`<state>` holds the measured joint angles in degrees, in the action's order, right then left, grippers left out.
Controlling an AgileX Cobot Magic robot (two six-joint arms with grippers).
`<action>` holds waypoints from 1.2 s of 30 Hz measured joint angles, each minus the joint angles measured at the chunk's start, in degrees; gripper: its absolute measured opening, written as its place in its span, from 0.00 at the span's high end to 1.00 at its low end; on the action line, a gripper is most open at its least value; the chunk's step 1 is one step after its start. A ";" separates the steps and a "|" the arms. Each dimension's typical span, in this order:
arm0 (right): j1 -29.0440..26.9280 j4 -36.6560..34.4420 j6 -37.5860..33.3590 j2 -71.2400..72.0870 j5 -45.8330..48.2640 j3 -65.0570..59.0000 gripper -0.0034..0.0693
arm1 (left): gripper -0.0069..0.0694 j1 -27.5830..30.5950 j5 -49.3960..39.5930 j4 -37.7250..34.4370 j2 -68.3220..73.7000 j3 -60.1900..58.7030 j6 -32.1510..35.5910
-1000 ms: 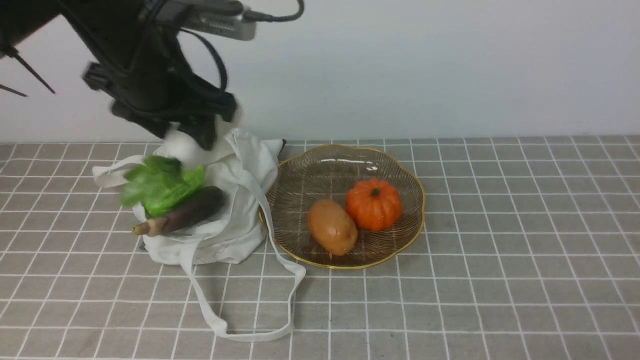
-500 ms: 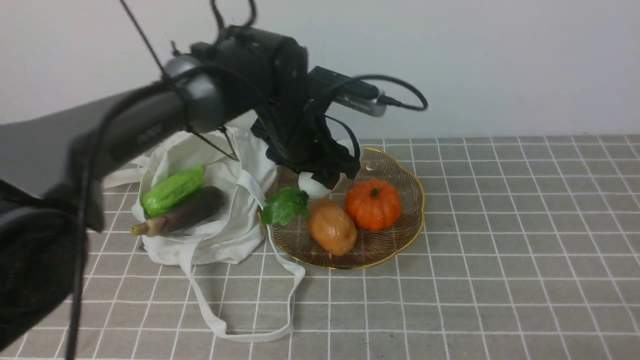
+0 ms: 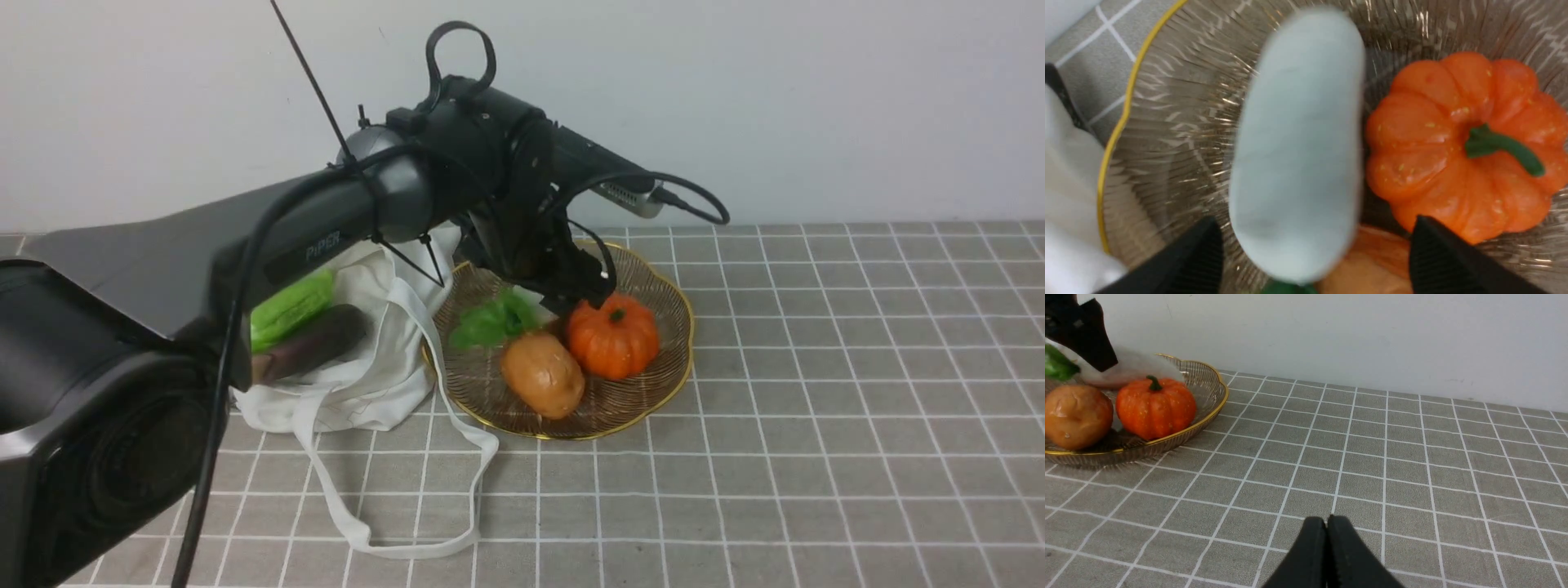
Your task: Take vegetables from bag on grey coffee tablecloth place on plate.
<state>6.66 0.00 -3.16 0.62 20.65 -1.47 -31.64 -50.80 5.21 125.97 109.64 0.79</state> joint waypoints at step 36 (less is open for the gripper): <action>0.00 0.00 0.00 0.00 0.00 0.00 0.97 | 0.92 0.00 -2.47 -2.99 -72.13 -56.54 -7.65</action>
<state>6.66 0.00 -3.16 0.62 20.65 -1.47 -31.64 -53.28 2.22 53.84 53.09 -6.86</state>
